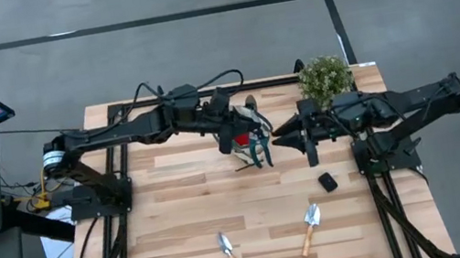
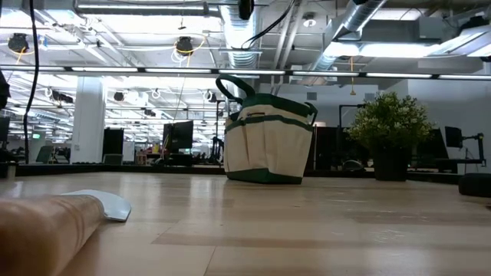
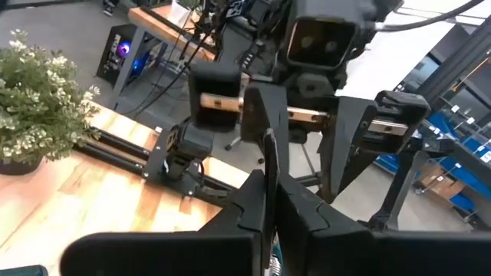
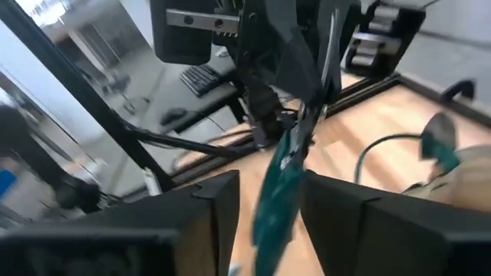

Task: Pick & Place Garden tools in Gardening bag
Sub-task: Put the green shear scissors into the green gardening bag

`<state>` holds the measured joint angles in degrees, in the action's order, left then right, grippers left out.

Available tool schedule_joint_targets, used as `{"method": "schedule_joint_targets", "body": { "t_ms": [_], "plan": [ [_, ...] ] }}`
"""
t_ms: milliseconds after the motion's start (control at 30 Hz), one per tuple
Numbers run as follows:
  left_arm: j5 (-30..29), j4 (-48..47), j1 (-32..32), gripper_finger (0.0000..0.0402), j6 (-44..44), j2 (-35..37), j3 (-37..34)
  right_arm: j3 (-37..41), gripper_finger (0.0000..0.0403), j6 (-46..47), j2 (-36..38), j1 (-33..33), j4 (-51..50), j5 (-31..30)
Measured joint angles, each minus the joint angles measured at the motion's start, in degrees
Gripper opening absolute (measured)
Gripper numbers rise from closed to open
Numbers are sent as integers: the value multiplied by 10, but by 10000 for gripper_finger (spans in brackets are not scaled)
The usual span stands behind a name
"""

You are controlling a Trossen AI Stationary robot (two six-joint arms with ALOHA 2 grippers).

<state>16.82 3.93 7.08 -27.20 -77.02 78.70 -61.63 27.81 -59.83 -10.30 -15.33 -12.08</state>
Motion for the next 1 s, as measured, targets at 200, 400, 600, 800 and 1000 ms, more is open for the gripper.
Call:
{"method": "schedule_joint_targets", "body": {
  "t_ms": [200,400,600,800,1000],
  "plan": [
    [-6,-7,-1,10,15,18,0,-41,199,-54,-24,10,-23,-1],
    [-14,-6,-1,10,19,18,0,-55,276,-72,-50,53,-21,-4],
    [-16,-4,-1,10,26,18,0,-55,281,-74,-75,76,24,28],
    [-33,1,-1,10,36,16,0,-55,281,-78,-102,89,48,63],
    [-35,3,-1,10,43,14,0,-55,273,-79,-125,90,68,62]
  ]
}}
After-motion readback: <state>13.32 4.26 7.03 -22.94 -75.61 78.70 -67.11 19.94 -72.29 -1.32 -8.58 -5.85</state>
